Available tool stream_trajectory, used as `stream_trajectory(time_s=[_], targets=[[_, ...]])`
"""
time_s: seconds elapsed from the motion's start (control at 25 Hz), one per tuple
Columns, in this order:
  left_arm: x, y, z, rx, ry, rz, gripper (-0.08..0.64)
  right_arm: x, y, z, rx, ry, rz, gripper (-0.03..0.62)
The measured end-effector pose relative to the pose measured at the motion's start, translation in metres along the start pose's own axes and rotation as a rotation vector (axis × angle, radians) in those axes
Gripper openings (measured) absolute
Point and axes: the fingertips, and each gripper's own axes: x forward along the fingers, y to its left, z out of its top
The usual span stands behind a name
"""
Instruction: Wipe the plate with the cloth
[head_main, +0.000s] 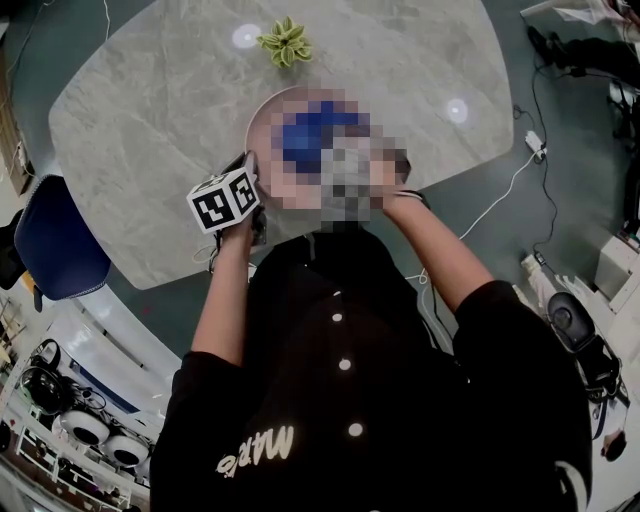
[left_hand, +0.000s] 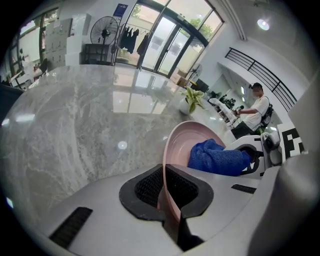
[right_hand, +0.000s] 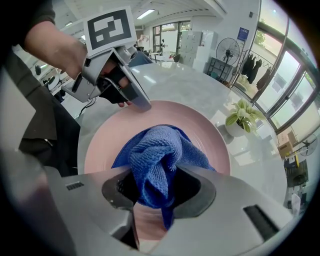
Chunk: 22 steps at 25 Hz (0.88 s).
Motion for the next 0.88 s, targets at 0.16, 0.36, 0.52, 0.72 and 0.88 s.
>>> stream_trajectory(time_s=[0.16, 0.36, 0.52, 0.72, 0.88], targets=[[-0.001, 0.000, -0.001, -0.002, 0.004, 0.004, 0.031, -0.005, -0.001, -0.010, 0.006, 0.017, -0.008, 0.153], [0.000, 0.001, -0.001, 0.003, 0.007, 0.004, 0.031, -0.006, -0.004, -0.022, 0.013, 0.038, -0.013, 0.153], [-0.001, -0.001, -0.001, 0.009, 0.003, -0.004, 0.031, -0.011, -0.006, -0.029, 0.003, 0.052, -0.028, 0.153], [0.000, 0.001, -0.001, 0.010, 0.004, 0.002, 0.031, -0.013, -0.007, -0.044, -0.007, 0.076, -0.034, 0.153], [-0.003, -0.001, -0.002, 0.012, 0.008, 0.005, 0.031, -0.018, -0.005, -0.048, -0.017, 0.084, -0.042, 0.153]])
